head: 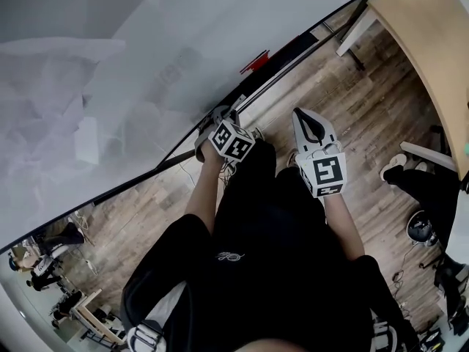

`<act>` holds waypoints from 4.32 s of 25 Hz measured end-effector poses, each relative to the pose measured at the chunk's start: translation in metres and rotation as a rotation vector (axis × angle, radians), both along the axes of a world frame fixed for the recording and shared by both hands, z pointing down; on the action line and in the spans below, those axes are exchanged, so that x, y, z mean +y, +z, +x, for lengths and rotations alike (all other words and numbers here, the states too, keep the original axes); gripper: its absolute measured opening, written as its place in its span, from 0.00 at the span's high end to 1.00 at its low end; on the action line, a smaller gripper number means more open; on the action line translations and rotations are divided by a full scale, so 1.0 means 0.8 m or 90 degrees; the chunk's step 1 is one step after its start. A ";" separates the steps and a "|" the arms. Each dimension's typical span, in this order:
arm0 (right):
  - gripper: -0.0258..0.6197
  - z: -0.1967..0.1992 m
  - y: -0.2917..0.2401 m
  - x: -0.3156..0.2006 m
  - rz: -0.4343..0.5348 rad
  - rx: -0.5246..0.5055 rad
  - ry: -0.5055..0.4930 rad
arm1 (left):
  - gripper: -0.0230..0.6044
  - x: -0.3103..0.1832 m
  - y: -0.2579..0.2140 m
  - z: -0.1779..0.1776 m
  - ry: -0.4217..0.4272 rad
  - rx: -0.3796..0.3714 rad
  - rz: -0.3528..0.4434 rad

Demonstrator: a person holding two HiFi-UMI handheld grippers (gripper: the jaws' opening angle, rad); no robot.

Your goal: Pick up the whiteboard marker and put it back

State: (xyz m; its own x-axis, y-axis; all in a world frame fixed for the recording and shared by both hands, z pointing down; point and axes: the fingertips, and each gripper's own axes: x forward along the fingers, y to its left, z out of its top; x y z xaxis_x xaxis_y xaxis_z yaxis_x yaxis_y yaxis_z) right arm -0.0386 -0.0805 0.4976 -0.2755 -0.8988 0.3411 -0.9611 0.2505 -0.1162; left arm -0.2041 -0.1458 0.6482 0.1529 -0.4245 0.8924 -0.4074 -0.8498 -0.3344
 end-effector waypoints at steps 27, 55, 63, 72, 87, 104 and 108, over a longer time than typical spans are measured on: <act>0.96 -0.084 -0.057 0.071 0.094 0.020 -0.185 | 0.86 0.138 -0.189 -0.026 -0.269 0.404 0.244; 0.96 -0.085 -0.125 0.163 0.133 0.036 0.027 | 0.86 0.219 -0.329 -0.015 -0.138 0.671 0.294; 0.96 -0.061 -0.126 0.205 0.130 0.052 0.123 | 0.86 0.243 -0.320 0.009 -0.070 0.707 0.228; 0.96 -0.008 -0.113 0.207 0.130 0.053 0.169 | 0.86 0.236 -0.304 0.071 -0.027 0.702 0.192; 0.96 0.149 -0.097 0.081 0.140 0.038 0.111 | 0.86 0.120 -0.287 0.235 -0.039 0.645 0.214; 0.96 0.219 -0.042 -0.024 0.092 -0.007 0.078 | 0.86 0.001 -0.216 0.307 0.008 0.414 0.177; 0.96 0.233 -0.020 -0.053 0.065 0.002 0.085 | 0.86 -0.032 -0.195 0.319 0.035 0.380 0.172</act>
